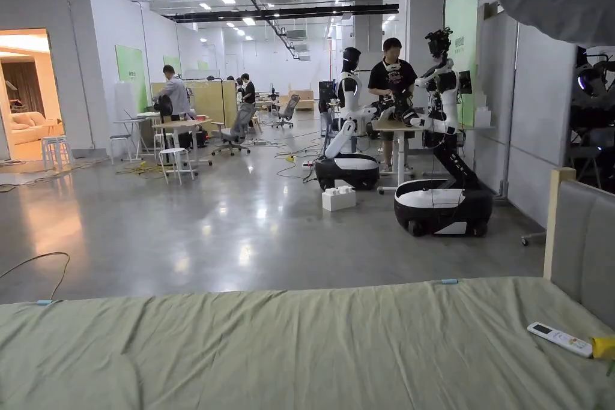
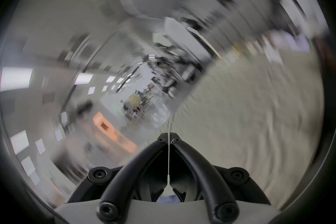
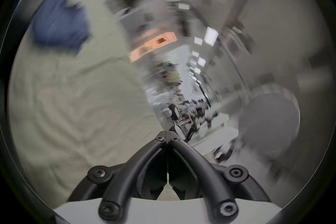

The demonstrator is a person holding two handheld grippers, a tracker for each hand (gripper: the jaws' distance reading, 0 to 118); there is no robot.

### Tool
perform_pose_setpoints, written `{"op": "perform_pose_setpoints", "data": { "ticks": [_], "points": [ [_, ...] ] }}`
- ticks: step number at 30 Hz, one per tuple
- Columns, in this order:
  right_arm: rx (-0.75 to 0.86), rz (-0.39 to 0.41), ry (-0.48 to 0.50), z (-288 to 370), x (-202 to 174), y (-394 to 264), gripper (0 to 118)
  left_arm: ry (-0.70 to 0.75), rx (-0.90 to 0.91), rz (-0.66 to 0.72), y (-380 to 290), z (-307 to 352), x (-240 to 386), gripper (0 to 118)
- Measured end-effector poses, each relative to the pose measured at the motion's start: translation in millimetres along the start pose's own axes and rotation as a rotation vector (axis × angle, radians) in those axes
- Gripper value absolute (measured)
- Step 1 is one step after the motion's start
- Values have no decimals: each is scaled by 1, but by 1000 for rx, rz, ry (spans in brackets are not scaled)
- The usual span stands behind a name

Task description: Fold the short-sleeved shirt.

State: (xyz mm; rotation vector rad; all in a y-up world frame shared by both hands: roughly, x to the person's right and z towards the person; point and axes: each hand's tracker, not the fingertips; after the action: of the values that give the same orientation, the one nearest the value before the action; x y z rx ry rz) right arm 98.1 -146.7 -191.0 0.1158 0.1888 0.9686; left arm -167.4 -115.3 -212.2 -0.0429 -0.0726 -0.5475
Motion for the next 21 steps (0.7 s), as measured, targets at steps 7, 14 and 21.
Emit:
{"op": "perform_pose_setpoints", "data": {
  "ticks": [7, 14, 21],
  "points": [
    [-170, -1051, 0, 12, 72, -58, 0, -52, 21, 709, -61, 26, -25, 0],
    [-134, -914, -57, 15, 65, -55, 0, -63, 27, 527, -44, 28, -16, 0],
    [-104, -865, -57, 17, 61, -46, 0, -72, 19, 521, -41, 27, -12, 0]
  ]
}}
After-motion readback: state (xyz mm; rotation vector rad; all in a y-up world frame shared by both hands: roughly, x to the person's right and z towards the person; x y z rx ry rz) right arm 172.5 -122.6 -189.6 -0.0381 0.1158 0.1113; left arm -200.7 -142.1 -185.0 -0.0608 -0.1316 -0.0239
